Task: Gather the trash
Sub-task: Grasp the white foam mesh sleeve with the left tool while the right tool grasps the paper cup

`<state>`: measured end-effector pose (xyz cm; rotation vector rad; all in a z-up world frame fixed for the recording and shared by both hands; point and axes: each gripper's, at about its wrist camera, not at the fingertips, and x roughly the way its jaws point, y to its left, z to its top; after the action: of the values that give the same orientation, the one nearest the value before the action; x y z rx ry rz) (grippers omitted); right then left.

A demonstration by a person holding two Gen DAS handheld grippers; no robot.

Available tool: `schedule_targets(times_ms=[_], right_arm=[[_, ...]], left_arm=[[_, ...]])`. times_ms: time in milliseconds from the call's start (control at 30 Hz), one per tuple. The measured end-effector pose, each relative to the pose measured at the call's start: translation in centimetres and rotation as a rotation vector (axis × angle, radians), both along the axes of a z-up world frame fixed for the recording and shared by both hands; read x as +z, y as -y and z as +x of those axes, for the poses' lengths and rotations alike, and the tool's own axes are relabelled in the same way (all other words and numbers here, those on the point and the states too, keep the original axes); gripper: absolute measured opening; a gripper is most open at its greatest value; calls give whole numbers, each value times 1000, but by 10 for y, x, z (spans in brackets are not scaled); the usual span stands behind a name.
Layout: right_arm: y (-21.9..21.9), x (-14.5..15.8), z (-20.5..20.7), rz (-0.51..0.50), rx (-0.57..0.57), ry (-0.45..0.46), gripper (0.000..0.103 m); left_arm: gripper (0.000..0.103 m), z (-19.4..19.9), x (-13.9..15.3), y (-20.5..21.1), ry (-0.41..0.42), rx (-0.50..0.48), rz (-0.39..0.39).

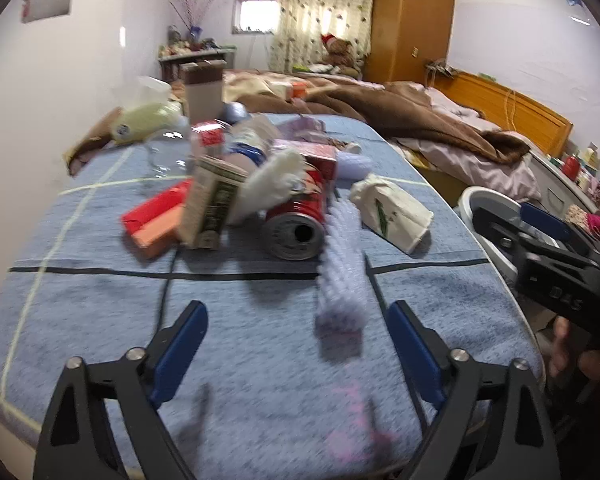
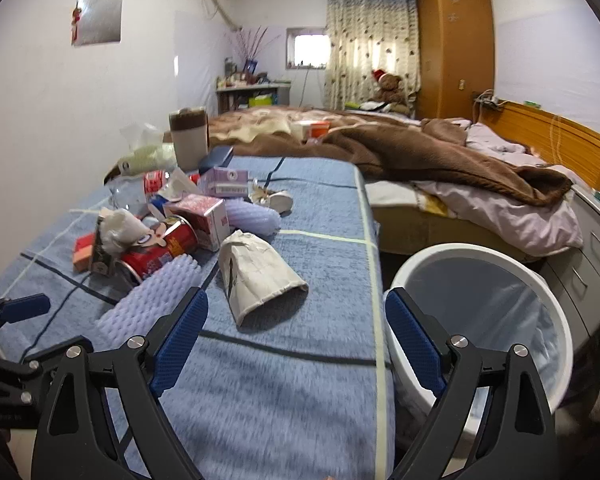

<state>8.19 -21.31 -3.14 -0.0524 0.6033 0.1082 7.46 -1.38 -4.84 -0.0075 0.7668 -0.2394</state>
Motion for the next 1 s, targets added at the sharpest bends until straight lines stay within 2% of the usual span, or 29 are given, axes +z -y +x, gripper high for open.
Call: schedule_targets(times_ms=[67,100,133,267,433,633,800,867,1000], right_arm=[[-3,-2,11,-19,22,-19,89],[-4,-4,16,-26,39,-31,88],[-4,-5,20,-27,55,-46,87],[-3,-13,40,-27,98,-106,76],[-1,-17,53,23,151,-159,76],[-10,-26,67,-16,227,-223,76],[-12,-31,78,-25,248,-280,74],[-14,-32,79,-34,250,-290,63],[-15,-29,74,-38,256,-279,57]], left_arm=[[87,8,-3,7,-17,-16,6],[80,12,-5,10,-30,-22,11],[78,16,-6,13,-42,-30,5],[68,30,-12,21,-79,-49,18],[60,44,-20,27,-114,-49,31],[57,53,-27,30,-128,-34,53],[49,59,-27,31,-130,-35,49],[45,60,-27,29,-129,-31,48],[31,62,-27,32,-127,-38,53]])
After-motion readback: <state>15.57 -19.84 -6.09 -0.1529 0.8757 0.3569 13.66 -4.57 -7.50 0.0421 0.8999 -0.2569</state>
